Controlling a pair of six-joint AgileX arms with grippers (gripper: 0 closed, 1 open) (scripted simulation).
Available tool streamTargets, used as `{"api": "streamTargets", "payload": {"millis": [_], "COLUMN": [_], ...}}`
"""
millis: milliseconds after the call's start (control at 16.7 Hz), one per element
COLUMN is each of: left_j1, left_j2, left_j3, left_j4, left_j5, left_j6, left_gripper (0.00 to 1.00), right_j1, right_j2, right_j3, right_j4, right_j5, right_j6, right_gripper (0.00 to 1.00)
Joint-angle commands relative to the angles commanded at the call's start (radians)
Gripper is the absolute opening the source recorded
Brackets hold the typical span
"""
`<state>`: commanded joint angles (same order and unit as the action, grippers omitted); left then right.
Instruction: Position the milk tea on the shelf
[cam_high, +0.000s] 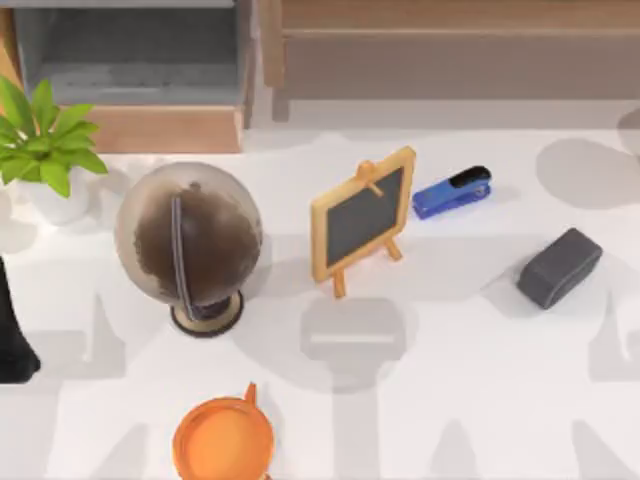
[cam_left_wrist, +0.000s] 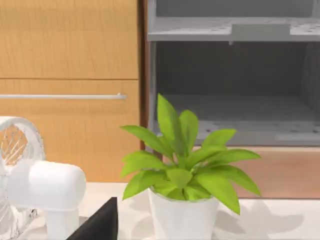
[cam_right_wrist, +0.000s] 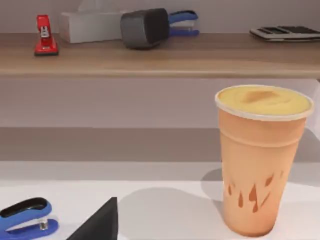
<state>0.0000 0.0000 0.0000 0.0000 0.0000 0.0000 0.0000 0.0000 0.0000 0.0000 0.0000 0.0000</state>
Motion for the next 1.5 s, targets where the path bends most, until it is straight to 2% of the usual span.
{"api": "streamTargets", "payload": {"millis": [240, 540, 1260, 1500], "left_j1": [0.0, 0.0, 0.0, 0.0], "left_j2": [0.0, 0.0, 0.0, 0.0], "left_j3": [0.0, 0.0, 0.0, 0.0], "left_j4": [0.0, 0.0, 0.0, 0.0], "left_j5": [0.0, 0.0, 0.0, 0.0], "left_j6": [0.0, 0.0, 0.0, 0.0], "left_gripper": [1.0, 1.0, 1.0, 1.0], "right_j1": [-0.006, -0.045, -0.184, -0.224], "right_j2": [0.03, 0.293, 1.568, 1.934], "right_j3": [0.01, 0.078, 0.329, 0.399], "right_j4": [0.03, 0.273, 1.262, 1.54], "right_j5": [-0.003, -0.03, -0.157, -0.191], "right_j6": [0.0, 0.003, 0.009, 0.006], "right_gripper": [1.0, 1.0, 1.0, 1.0]}}
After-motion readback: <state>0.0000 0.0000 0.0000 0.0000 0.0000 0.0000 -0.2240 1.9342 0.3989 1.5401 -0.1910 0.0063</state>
